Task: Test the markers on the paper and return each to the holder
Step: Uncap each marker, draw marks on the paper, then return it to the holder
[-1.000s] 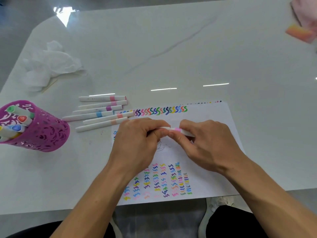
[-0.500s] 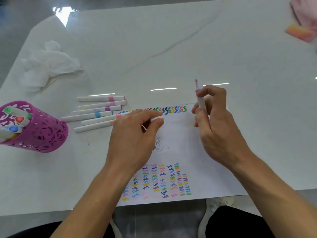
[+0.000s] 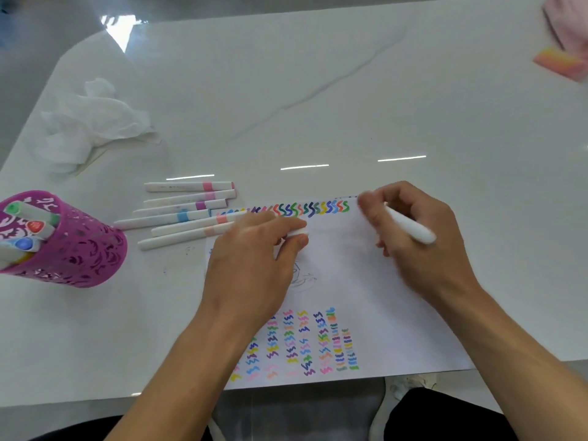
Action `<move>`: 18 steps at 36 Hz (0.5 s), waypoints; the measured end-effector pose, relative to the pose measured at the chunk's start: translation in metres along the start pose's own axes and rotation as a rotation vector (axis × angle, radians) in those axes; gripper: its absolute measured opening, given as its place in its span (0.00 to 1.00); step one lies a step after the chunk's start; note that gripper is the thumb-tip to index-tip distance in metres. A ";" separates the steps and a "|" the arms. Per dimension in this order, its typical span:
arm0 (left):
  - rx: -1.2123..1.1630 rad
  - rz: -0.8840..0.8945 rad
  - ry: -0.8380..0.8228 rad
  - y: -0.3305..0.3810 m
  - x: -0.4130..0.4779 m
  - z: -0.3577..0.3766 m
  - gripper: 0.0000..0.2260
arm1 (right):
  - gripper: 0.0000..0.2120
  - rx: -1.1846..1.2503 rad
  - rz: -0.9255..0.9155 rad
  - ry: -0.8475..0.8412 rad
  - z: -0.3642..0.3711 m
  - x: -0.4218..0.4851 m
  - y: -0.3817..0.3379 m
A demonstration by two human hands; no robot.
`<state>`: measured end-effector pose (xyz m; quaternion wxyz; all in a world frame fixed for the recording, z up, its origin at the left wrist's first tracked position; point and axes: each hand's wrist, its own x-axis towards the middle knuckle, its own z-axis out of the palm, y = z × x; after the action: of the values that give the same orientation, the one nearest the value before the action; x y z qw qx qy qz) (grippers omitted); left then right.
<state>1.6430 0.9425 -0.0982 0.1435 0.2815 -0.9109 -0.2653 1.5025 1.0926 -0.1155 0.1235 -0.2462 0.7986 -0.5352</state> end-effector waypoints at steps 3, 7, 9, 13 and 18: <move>0.032 0.005 -0.026 -0.002 0.000 0.001 0.09 | 0.17 0.196 0.082 0.038 0.001 0.006 0.001; 0.049 0.008 -0.053 -0.005 -0.001 0.002 0.09 | 0.01 0.318 0.100 0.012 0.004 0.013 0.001; 0.055 0.013 -0.063 -0.006 -0.002 0.002 0.09 | 0.05 0.314 0.090 0.018 0.005 0.014 0.004; 0.041 0.017 -0.077 -0.007 -0.001 0.002 0.08 | 0.10 0.261 0.095 0.053 0.007 0.013 0.009; 0.036 0.019 -0.078 -0.007 -0.001 0.003 0.08 | 0.12 0.201 0.105 0.075 0.007 0.014 0.010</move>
<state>1.6459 0.9389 -0.1046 0.1055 0.2651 -0.9230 -0.2582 1.4916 1.0828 -0.1260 0.1454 -0.1703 0.7567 -0.6142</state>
